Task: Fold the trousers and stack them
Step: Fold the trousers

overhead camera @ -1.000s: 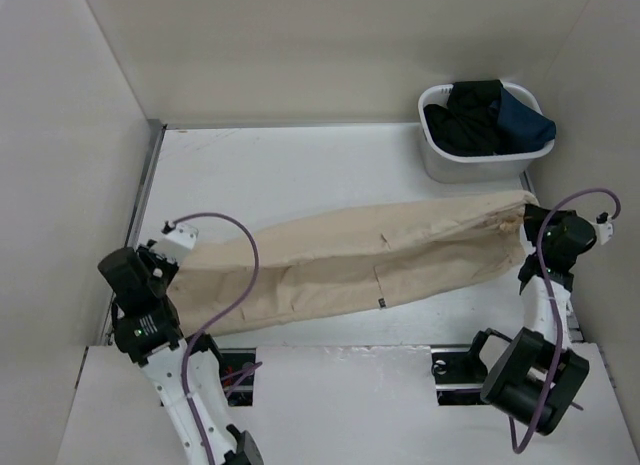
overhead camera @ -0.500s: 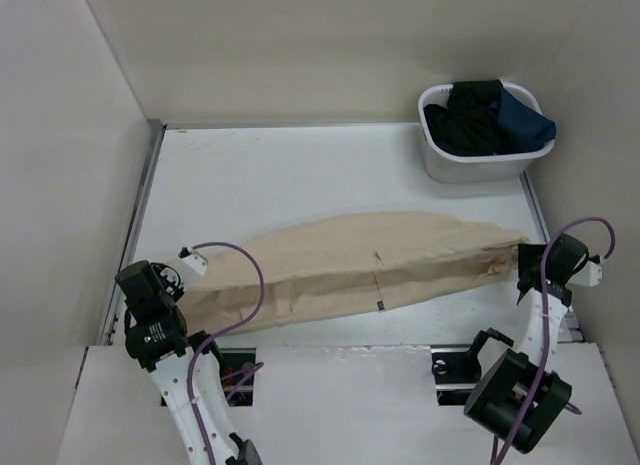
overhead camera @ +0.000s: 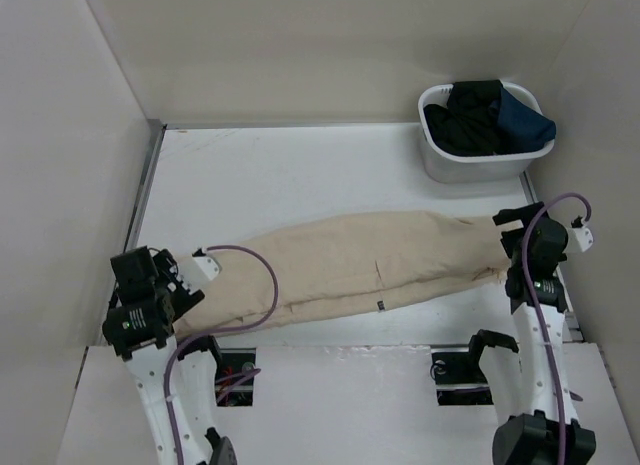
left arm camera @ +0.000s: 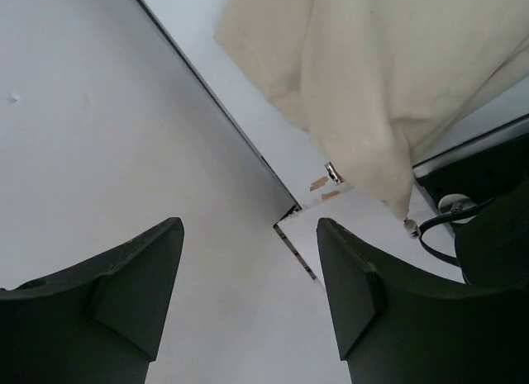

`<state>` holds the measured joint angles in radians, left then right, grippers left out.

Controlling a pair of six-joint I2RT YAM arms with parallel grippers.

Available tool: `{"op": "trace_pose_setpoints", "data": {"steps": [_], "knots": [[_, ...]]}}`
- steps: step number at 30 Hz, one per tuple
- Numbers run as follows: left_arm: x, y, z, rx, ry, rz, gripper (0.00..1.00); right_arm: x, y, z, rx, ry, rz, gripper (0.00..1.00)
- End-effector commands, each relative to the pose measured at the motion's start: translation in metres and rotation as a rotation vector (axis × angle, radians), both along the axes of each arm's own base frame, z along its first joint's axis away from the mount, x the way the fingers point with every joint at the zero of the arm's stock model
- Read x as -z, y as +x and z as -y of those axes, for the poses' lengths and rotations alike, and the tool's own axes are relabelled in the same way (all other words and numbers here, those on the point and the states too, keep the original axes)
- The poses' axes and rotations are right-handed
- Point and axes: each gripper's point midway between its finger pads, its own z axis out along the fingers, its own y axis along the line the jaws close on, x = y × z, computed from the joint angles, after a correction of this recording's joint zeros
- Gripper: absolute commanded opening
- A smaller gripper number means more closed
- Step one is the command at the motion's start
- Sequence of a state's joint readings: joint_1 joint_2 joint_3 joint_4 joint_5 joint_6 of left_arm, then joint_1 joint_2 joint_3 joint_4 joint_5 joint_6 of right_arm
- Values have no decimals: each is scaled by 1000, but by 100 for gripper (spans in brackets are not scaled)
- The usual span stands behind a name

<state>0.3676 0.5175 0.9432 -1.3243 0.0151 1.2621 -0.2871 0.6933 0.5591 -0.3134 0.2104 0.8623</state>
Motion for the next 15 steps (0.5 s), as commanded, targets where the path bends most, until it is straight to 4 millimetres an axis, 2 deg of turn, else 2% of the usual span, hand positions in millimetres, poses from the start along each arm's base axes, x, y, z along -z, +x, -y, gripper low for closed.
{"op": "trace_pose_setpoints", "data": {"steps": [1, 3, 5, 9, 11, 12, 15], "knots": [[11, 20, 0, -33, -105, -57, 66, 0, -7, 2, 40, -92, -69, 100], [27, 50, -19, -74, -115, -41, 67, 23, 2, -12, 2, -45, -124, 100], [51, 71, -37, -110, -133, -78, 67, 48, 9, -28, -14, 38, -178, 100], [89, 90, -48, -127, -204, -241, 65, 86, 7, -52, 26, 225, -201, 100], [97, 106, -52, -107, -211, -268, 65, 103, 3, -56, 74, 299, -220, 100], [101, 121, -58, -110, -197, -250, 66, 109, 3, -56, 90, 314, -228, 100], [111, 165, -89, -175, -120, -170, 68, 123, 10, -54, 112, 316, -266, 100]]}}
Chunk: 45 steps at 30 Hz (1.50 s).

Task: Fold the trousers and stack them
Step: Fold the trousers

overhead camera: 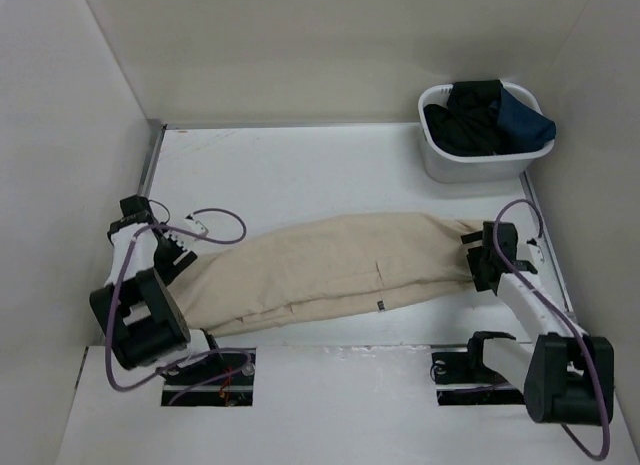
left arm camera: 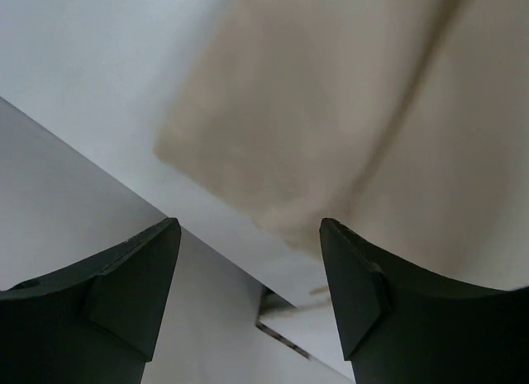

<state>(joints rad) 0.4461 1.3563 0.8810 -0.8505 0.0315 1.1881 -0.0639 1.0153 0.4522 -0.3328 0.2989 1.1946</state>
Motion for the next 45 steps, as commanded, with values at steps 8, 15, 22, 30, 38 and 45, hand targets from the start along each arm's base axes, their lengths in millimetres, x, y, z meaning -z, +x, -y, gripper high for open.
{"op": "trace_pose_setpoints", "data": {"steps": [8, 15, 22, 30, 38, 45], "knots": [[31, 107, -45, 17, 121, 111, 56, 25, 34, -1, 84, 67, -49, 96], [37, 173, -33, 69, 161, 253, 9, 26, 54, 24, 147, 85, 35, 40], [-56, 257, -41, -102, 187, 607, 60, 9, 77, 27, 101, 63, 112, 45], [-74, 191, -1, -92, 7, 485, 65, 9, 76, 26, 40, 9, 101, 50], [-5, 123, 49, -275, -321, 81, 51, 14, 69, 23, 33, 7, 90, 51], [21, 101, 35, -356, -272, -81, 50, 2, 67, 23, 21, -20, 114, 53]]}}
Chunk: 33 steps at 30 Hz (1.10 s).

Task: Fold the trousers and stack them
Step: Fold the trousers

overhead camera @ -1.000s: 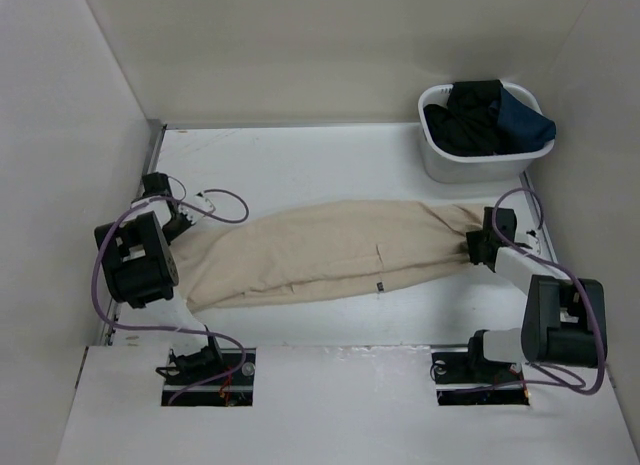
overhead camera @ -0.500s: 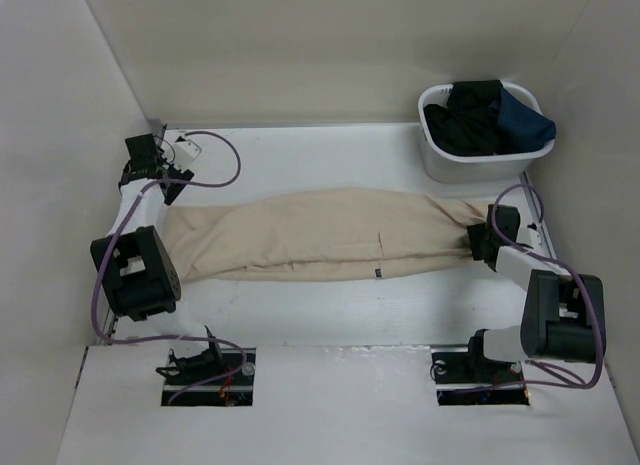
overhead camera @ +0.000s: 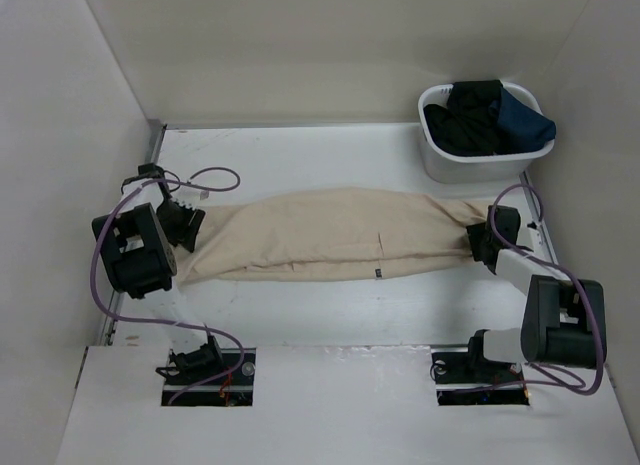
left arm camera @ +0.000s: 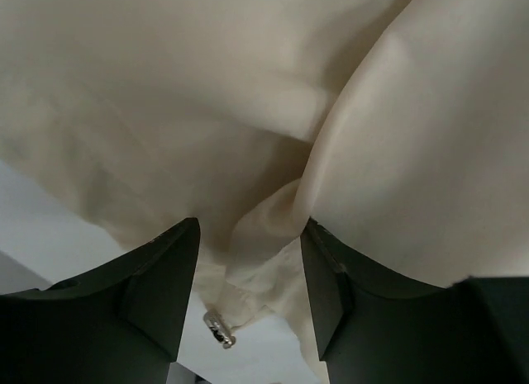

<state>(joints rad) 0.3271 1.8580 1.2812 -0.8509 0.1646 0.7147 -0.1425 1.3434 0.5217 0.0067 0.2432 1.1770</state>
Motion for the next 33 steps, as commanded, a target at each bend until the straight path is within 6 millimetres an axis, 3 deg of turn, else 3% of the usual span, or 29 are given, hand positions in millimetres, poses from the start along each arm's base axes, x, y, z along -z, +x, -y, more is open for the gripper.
{"op": "trace_pose_setpoints", "data": {"steps": [1, 6, 7, 9, 11, 16, 19, 21, 28, 30, 33], "knots": [[-12, -11, 5, -26, -36, -65, 50, -13, 2, 4, -4, -50, 36, 53], [-12, -26, 12, -1, -83, -128, 44, -18, 0, 6, -7, -74, 39, 53], [-11, -27, 11, 0, -79, -134, 37, -18, 0, 7, -11, -78, 39, 53], [-9, -22, 7, -18, -61, -116, 11, -18, 0, 7, -14, -81, 37, 53], [-14, -9, -2, -57, -16, -61, 4, -15, -1, 7, -15, -82, 27, 53], [-77, 37, -20, -94, 76, 176, 1, 0, -5, 4, -24, -66, -18, 36], [-113, 58, -29, -109, 110, 275, 1, 9, -5, 2, -34, -54, -52, 32], [-119, 64, -37, -107, 141, 284, 1, 13, -6, 3, -33, -50, -73, 32], [-76, 83, -71, -103, 254, 195, 6, 16, -5, 3, -43, -59, -93, 34], [-66, 88, -73, -88, 272, 175, 14, 11, -3, 3, -53, -68, -81, 37], [-64, 97, -75, -80, 305, 180, 41, -6, 6, 2, -106, -105, -31, 47]]}}
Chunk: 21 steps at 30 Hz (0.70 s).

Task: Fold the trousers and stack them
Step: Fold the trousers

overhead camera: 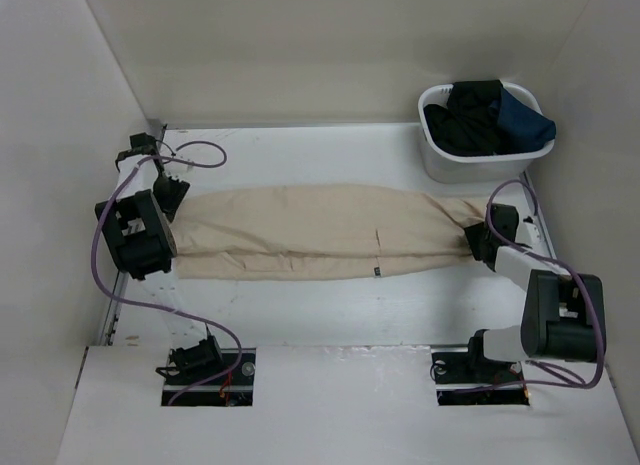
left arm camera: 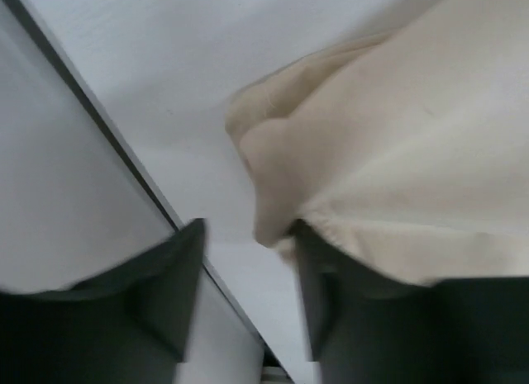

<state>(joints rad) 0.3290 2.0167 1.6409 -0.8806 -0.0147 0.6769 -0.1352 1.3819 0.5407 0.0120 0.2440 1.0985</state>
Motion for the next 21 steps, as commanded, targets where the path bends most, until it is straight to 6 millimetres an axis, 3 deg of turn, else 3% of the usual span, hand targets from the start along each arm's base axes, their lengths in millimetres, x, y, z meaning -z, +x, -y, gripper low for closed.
{"op": "trace_pose_setpoints", "data": {"steps": [1, 4, 6, 8, 9, 13, 16, 21], "knots": [[-28, 26, -18, -1, 114, 98, 51, -21, 8, 2, -78, -74, 31, 49], [-72, 48, -30, -5, 196, 258, 58, -55, 14, 1, -163, -148, 84, 54], [-107, 48, -30, 49, 245, 340, 62, -73, 6, 3, -184, -187, 77, 59], [-118, 30, -22, 148, 267, 329, 63, -78, -11, 9, -161, -190, 25, 79], [-113, 16, -14, 209, 263, 291, 63, -79, -20, 16, -140, -194, 0, 100], [-57, -61, 20, 426, 198, 48, 60, -76, -45, 44, -33, -178, -55, 100], [-27, -97, 29, 504, 186, -54, 59, -70, -50, 51, 17, -122, -57, 100], [-9, -112, 31, 517, 178, -90, 58, -53, -32, 44, 13, -9, -41, 100]]}}
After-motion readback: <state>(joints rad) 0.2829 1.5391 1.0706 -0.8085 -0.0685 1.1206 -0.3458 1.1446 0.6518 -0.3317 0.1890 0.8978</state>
